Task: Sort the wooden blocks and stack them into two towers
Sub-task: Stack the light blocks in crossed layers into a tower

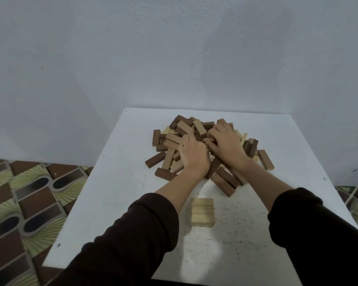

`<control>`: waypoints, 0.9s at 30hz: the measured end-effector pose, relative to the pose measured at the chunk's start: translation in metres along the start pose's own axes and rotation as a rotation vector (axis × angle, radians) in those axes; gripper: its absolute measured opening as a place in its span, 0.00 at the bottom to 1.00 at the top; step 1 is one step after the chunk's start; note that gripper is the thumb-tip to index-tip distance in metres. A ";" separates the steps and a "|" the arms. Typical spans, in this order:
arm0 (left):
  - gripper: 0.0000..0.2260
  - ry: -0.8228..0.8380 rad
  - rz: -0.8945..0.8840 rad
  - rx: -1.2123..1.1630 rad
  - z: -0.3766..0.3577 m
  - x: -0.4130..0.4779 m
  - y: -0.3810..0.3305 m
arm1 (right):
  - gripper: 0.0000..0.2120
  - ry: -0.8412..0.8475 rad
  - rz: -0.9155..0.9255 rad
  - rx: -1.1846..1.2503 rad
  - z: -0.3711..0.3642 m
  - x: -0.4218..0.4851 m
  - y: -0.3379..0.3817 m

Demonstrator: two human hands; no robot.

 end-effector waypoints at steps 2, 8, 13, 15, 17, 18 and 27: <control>0.14 -0.004 0.093 -0.144 0.005 0.002 0.004 | 0.04 0.029 -0.067 0.057 0.007 -0.001 -0.006; 0.09 -0.006 0.278 -0.620 0.027 0.006 0.014 | 0.02 -0.066 -0.522 0.527 0.033 -0.001 -0.013; 0.07 0.009 0.254 -0.740 0.034 0.004 0.026 | 0.09 0.088 -0.524 0.441 0.028 0.018 -0.006; 0.05 0.045 0.274 -0.812 0.027 0.006 0.030 | 0.12 0.180 -0.485 0.303 0.019 0.022 -0.005; 0.07 0.074 0.268 -0.842 0.020 0.007 0.036 | 0.11 0.202 -0.479 0.185 0.010 0.023 -0.012; 0.08 0.079 0.260 -0.844 0.017 0.007 0.039 | 0.11 0.195 -0.475 0.127 0.007 0.021 -0.018; 0.12 0.028 0.196 -0.843 0.014 0.014 0.046 | 0.10 0.056 -0.849 -0.002 0.033 -0.010 -0.085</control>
Point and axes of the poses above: each hand's wrist, its own x-axis towards the middle knuckle, its own z-axis out of the back of the hand, y = z × x, the point moved 3 cm from there along x, towards the middle knuckle, and after that the axes turned 11 degrees about -y, right-handed, at the moved point
